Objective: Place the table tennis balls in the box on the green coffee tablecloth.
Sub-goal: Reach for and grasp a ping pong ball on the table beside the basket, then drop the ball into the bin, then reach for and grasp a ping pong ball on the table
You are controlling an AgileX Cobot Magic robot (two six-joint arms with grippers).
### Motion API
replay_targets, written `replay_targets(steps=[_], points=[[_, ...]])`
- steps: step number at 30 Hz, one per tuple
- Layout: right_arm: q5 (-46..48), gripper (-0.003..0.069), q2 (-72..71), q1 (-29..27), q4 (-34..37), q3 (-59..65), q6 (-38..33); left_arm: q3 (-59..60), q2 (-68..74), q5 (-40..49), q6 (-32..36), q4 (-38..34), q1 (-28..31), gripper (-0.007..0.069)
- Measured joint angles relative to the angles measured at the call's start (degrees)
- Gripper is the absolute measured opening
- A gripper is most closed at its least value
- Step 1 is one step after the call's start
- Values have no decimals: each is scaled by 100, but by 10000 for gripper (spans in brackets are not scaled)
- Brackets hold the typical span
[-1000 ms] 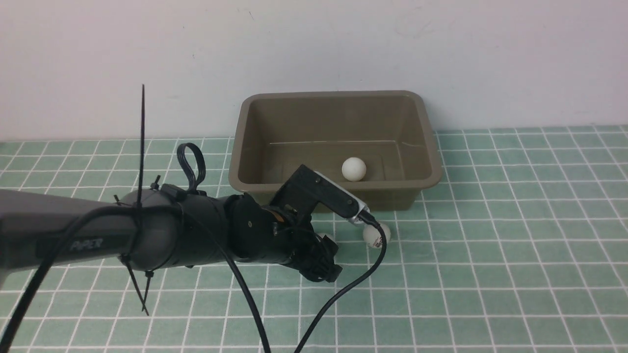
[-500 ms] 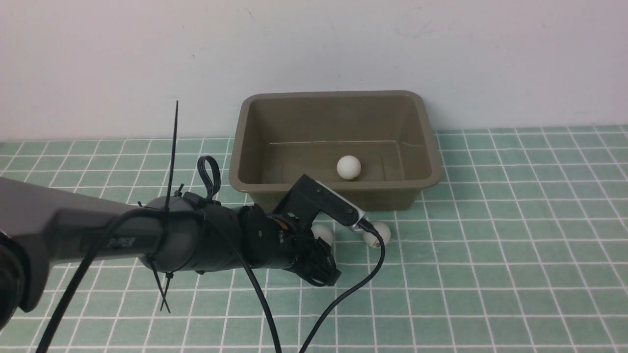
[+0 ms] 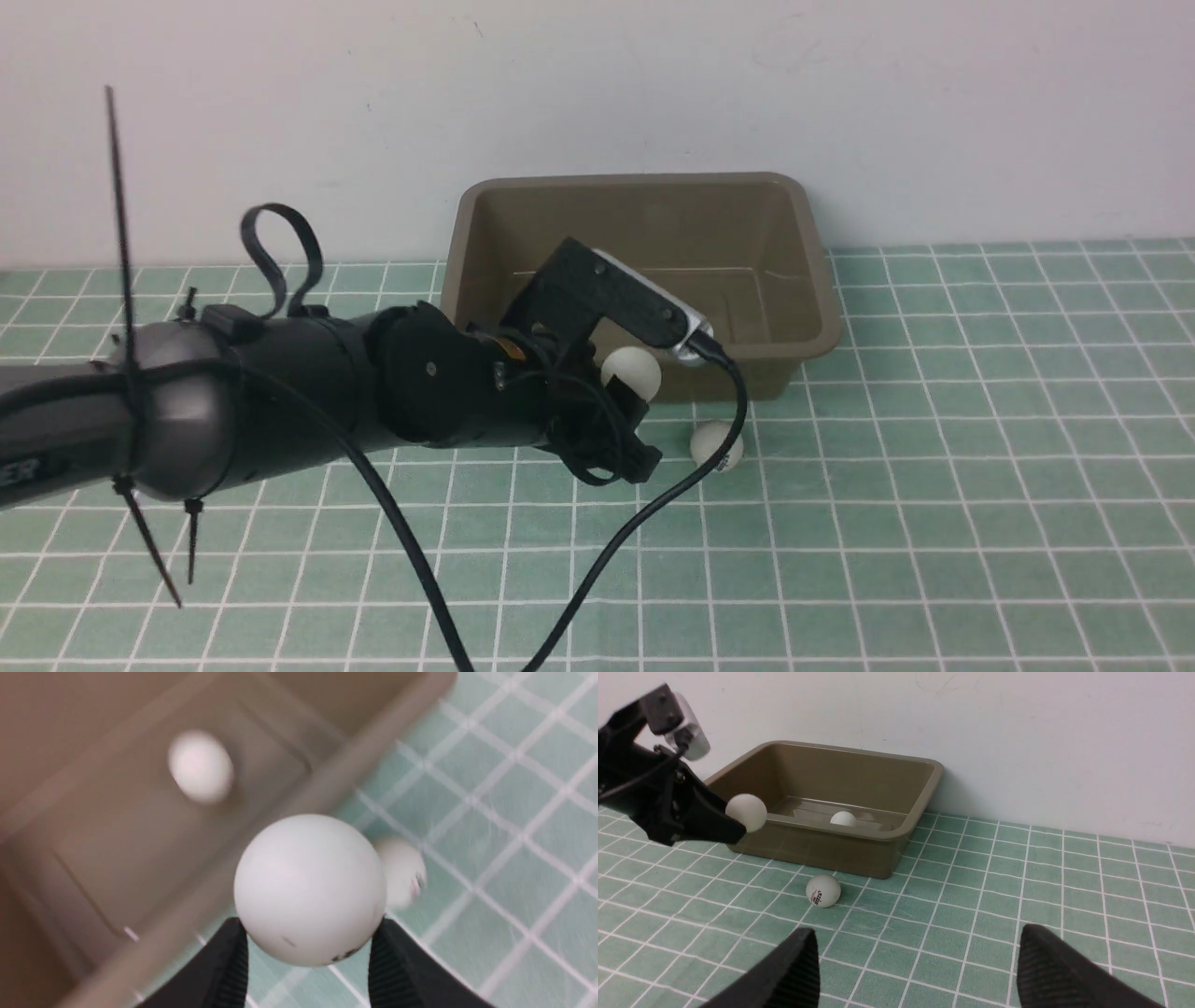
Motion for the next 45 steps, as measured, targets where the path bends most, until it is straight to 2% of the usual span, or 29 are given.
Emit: replay_targets(steps=[7, 11, 20, 27, 33, 39, 45], points=[[0, 514, 0, 0, 0, 0, 0, -106, 108, -1798, 390, -10, 43, 300], [0, 514, 0, 0, 0, 0, 0, -449, 578, -1848, 328, -19, 240, 300], [11, 514, 0, 0, 6, 0, 0, -1185, 1143, -1295, 420, 23, 738, 316], [111, 514, 0, 0, 6, 0, 0, -1367, 1187, -1033, 486, 34, 863, 451], [128, 514, 0, 0, 6, 0, 0, -1380, 1027, -506, 486, -186, 867, 504], [133, 514, 0, 0, 6, 0, -48, -1380, 481, 250, 516, -348, 913, 510], [133, 514, 0, 0, 141, 0, -640, -1380, -987, 1047, 652, -348, 913, 510]])
